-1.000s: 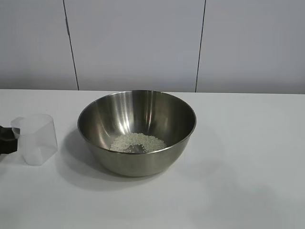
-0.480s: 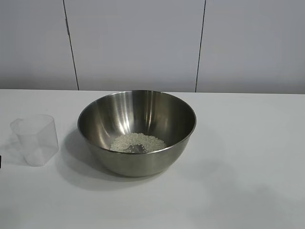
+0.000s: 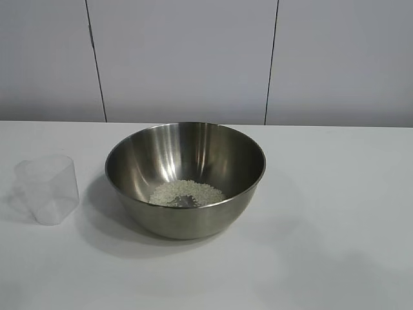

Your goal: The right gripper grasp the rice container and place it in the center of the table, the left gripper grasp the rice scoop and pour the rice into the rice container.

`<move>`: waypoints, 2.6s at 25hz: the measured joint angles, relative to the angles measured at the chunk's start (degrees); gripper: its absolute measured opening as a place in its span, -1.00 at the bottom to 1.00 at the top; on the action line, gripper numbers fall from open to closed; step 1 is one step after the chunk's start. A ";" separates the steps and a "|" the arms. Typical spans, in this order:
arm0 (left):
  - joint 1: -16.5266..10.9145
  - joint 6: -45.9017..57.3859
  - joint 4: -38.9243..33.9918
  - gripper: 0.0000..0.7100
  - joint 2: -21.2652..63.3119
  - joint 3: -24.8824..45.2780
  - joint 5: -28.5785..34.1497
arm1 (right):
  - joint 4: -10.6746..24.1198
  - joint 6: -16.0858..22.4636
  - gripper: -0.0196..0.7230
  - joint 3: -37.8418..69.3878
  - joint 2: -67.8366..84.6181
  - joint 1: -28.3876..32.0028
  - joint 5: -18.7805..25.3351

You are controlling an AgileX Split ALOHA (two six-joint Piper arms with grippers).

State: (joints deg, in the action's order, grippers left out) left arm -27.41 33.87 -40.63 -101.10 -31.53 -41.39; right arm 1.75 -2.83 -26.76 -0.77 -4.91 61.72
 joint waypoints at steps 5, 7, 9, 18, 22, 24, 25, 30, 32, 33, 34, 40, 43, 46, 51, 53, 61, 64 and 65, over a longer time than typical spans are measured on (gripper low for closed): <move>-1.38 15.83 -18.38 -0.08 7.53 -6.81 5.00 | 0.00 0.00 -0.10 0.00 0.00 0.00 0.00; -1.38 20.98 -24.05 -0.08 12.66 -8.84 5.22 | 0.00 0.00 -0.10 0.00 0.00 0.00 0.00; -1.38 24.25 -28.05 -0.08 18.14 -9.43 5.42 | 0.00 0.00 -0.10 0.00 0.00 0.00 0.06; -1.38 36.99 -36.99 -0.08 41.17 -9.48 7.79 | 0.00 0.00 -0.10 0.00 0.00 0.00 0.06; -1.38 41.66 -38.70 -0.08 42.26 -9.48 7.53 | 0.00 0.00 -0.10 0.00 0.00 0.00 0.06; -1.38 43.93 -40.71 -0.08 42.26 -9.48 6.68 | 0.00 0.00 -0.10 0.00 0.00 0.00 0.06; -1.38 44.40 -41.25 -0.08 42.27 -9.48 6.53 | 0.00 0.00 -0.10 0.00 0.00 0.00 0.06; -1.38 45.02 -40.09 -0.08 42.44 -9.48 7.65 | 0.00 0.00 -0.10 0.00 0.00 0.00 0.06; -1.38 45.24 -38.79 -0.08 41.86 -9.48 8.90 | 0.00 0.00 -0.10 0.00 0.00 0.00 0.06; -1.38 45.39 -38.15 -0.08 41.23 -9.48 9.43 | 0.00 0.00 -0.10 0.00 0.00 0.00 0.06; -1.38 45.70 -37.78 -0.08 40.63 -9.48 9.82 | 0.00 0.00 -0.10 0.00 0.00 0.00 0.06; -1.38 45.66 -30.69 -0.08 40.50 -9.73 11.43 | 0.00 0.00 -0.10 0.00 0.00 0.00 0.00; -1.22 41.64 -24.29 -0.08 42.68 -9.78 12.90 | 0.00 0.00 -0.10 0.00 0.00 0.00 0.00; 1.31 35.26 -16.73 -0.08 43.72 -9.92 16.92 | 0.00 0.00 -0.10 0.00 0.00 0.00 0.00; 9.60 12.37 -0.86 -0.08 45.38 -9.92 26.91 | 0.00 0.00 -0.10 0.00 0.00 0.00 0.00; 13.38 3.39 3.35 -0.08 47.98 -9.92 30.92 | 0.00 0.00 -0.10 0.00 0.00 0.00 0.00; 21.75 -6.52 8.77 -0.04 65.77 -9.92 52.33 | 0.00 0.00 -0.10 0.00 0.00 0.00 0.00; 22.73 -8.86 13.14 0.02 72.69 -9.92 62.69 | 0.00 0.00 -0.10 0.00 0.00 0.00 0.00; 22.88 -10.41 16.02 0.03 74.98 -9.92 66.23 | 0.00 0.00 -0.10 0.00 0.00 0.00 0.00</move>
State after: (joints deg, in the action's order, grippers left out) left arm -4.53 23.46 -24.61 -26.12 -41.45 24.84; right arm 1.75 -2.83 -26.76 -0.77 -4.91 61.73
